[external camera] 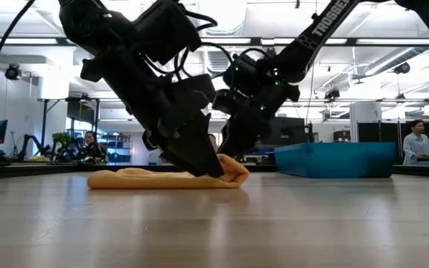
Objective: Roll microfiber towels into tight, uniform cylinder then place into a basket
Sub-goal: Roll the orange towel
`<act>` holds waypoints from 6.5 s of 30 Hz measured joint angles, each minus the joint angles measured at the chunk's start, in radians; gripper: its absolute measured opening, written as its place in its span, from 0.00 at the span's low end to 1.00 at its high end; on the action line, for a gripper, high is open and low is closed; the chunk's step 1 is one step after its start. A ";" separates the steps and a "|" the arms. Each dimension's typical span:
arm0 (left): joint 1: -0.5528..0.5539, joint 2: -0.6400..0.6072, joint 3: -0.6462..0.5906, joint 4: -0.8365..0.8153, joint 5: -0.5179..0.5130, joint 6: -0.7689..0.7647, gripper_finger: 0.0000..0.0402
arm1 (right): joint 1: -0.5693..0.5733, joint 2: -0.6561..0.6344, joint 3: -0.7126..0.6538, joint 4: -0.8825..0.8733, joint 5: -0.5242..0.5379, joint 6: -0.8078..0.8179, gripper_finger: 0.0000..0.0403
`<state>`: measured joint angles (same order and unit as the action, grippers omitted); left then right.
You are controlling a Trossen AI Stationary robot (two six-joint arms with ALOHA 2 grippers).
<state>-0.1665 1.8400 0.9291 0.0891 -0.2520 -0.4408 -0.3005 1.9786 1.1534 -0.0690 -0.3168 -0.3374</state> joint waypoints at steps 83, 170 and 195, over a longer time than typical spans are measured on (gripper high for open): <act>0.135 -0.064 -0.004 -0.062 -0.036 0.287 0.84 | 0.263 -0.012 -0.176 0.269 0.049 0.233 0.66; 0.146 -0.042 -0.043 -0.049 0.068 0.290 0.73 | 0.161 -0.031 -0.117 0.027 0.127 0.094 0.69; 0.145 -0.257 -0.171 -0.357 0.077 0.106 0.88 | 0.163 -0.042 -0.030 -0.019 0.127 0.130 0.68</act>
<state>-0.0216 1.5833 0.7582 -0.2678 -0.1745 -0.3344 -0.1379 1.9362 1.1232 -0.0883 -0.1902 -0.2077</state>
